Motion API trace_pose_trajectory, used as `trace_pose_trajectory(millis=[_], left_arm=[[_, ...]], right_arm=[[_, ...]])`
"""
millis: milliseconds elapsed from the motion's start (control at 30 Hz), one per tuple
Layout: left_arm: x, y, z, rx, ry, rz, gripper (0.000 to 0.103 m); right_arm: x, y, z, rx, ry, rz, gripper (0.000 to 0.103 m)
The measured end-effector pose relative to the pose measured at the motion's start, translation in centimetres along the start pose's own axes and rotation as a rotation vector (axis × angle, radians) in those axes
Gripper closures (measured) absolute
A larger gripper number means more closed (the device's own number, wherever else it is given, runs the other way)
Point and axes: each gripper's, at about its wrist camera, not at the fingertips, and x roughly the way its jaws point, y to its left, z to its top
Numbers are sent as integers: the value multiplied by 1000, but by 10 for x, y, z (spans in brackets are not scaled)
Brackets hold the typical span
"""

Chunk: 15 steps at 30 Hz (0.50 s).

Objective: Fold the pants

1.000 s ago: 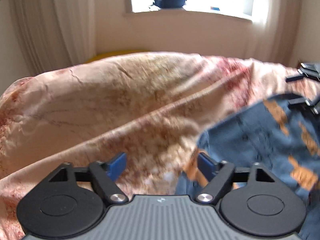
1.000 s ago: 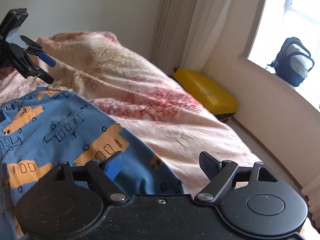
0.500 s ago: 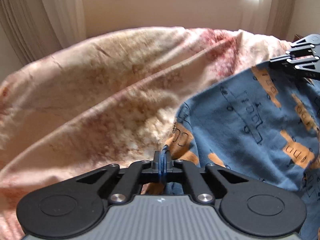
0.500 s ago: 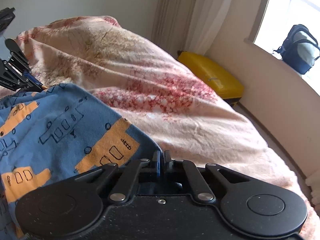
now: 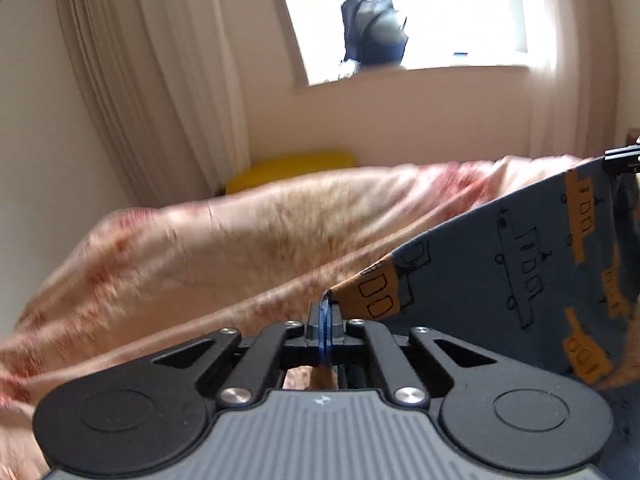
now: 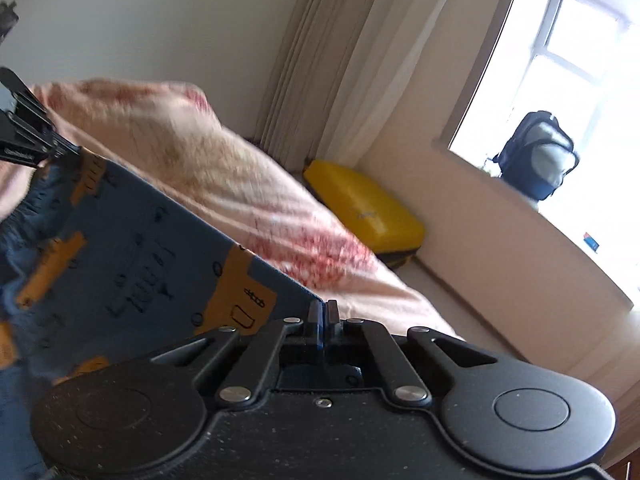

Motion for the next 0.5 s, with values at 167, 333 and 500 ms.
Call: trace_pose_trajectory(millis=[167, 333, 500], left_arm=[[-67, -19, -26, 209, -159, -1, 102], [-109, -47, -69, 480, -231, 19, 102], [-117, -66, -114, 595, -199, -12, 102]], right_arm=[[-89, 24, -26, -43, -96, -9, 103], [-160, 74, -71, -121, -140, 1, 103], [-197, 116, -117, -118, -115, 69, 103]])
